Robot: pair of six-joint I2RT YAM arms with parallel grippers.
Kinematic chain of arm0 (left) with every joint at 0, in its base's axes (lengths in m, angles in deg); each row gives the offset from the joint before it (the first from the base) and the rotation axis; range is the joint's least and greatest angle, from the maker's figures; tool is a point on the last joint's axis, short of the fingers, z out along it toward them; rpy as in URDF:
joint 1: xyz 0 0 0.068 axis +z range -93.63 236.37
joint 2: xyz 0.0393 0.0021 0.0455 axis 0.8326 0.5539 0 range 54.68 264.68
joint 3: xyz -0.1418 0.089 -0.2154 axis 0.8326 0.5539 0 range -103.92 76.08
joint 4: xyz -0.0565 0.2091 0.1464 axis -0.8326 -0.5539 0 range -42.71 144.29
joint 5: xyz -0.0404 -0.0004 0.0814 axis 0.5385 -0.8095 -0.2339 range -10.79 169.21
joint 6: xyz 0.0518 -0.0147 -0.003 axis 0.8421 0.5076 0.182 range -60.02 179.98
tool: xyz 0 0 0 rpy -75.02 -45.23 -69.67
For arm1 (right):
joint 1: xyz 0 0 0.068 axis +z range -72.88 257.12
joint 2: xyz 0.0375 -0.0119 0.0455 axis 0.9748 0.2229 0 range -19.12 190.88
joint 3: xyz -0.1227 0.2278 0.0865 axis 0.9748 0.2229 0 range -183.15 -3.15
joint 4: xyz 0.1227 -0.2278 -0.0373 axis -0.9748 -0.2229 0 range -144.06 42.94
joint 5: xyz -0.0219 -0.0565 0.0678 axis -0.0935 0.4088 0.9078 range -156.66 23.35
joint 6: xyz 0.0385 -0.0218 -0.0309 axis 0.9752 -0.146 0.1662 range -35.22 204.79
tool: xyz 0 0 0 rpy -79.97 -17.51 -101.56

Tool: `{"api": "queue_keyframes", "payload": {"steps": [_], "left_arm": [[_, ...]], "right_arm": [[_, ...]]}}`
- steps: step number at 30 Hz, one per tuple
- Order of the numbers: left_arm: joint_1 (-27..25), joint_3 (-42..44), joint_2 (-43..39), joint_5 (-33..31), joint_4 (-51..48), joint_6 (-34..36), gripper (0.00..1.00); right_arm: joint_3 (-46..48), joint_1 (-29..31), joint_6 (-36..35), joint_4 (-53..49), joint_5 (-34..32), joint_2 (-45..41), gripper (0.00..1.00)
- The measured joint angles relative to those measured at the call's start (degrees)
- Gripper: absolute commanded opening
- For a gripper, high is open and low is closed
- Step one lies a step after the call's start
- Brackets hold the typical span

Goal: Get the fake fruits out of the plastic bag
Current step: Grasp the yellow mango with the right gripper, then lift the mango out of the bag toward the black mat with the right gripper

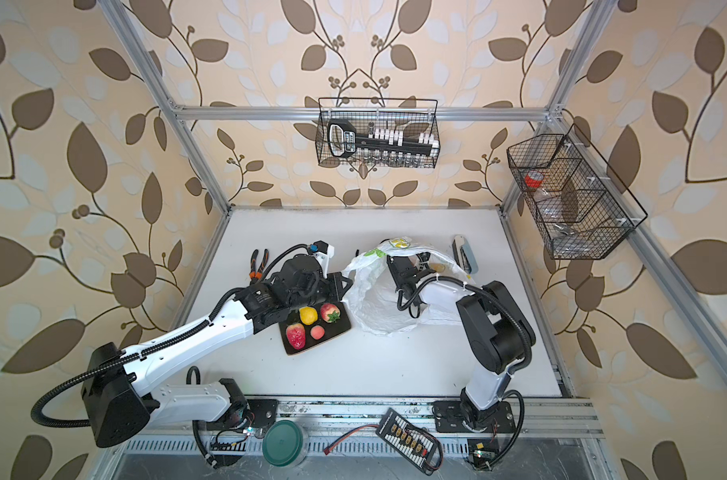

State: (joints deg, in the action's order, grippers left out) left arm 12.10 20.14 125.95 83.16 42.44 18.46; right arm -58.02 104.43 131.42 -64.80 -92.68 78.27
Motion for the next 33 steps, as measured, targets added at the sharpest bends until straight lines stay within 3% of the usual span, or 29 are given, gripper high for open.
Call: {"api": "queue_keyframes", "payload": {"steps": [8,21,33], "left_arm": [[0.92,-0.2,1.38,0.07,0.07,0.04,0.0],[4.28,-2.36,4.66,0.55,0.74,0.72,0.0],[5.9,-2.58,6.4,1.66,1.55,0.9,0.0]], "right_arm": [[5.62,1.36,-6.49,4.55,8.31,-12.15,0.46],[12.68,9.77,-16.17,5.66,20.68,-28.09,0.46],[13.92,16.63,-20.85,3.91,25.0,-40.76,0.46]]}}
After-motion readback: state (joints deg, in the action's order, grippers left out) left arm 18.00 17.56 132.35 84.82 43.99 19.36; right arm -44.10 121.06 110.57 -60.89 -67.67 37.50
